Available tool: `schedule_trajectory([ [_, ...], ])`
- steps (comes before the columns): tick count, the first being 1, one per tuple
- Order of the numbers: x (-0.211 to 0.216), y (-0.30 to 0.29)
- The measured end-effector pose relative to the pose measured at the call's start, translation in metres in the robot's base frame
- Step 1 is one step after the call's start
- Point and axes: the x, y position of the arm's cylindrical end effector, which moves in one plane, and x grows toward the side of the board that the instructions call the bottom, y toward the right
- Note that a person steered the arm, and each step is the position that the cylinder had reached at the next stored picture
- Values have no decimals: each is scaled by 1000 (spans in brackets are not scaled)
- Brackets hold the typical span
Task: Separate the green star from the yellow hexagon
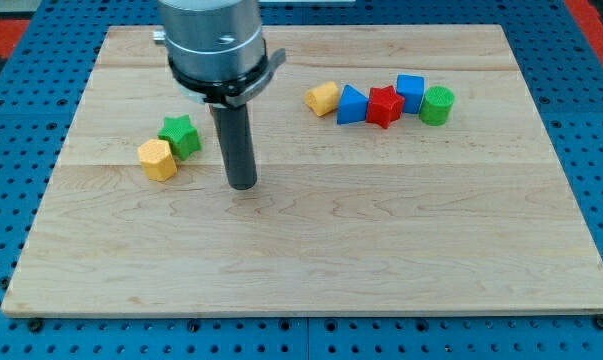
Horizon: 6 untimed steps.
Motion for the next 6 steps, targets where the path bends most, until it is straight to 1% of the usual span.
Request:
schedule_trajectory([
  [1, -36, -40],
  [2, -28, -115],
  [3, -38, -113],
  [4, -19, -56],
  [5, 7, -59],
  [6, 6, -59],
])
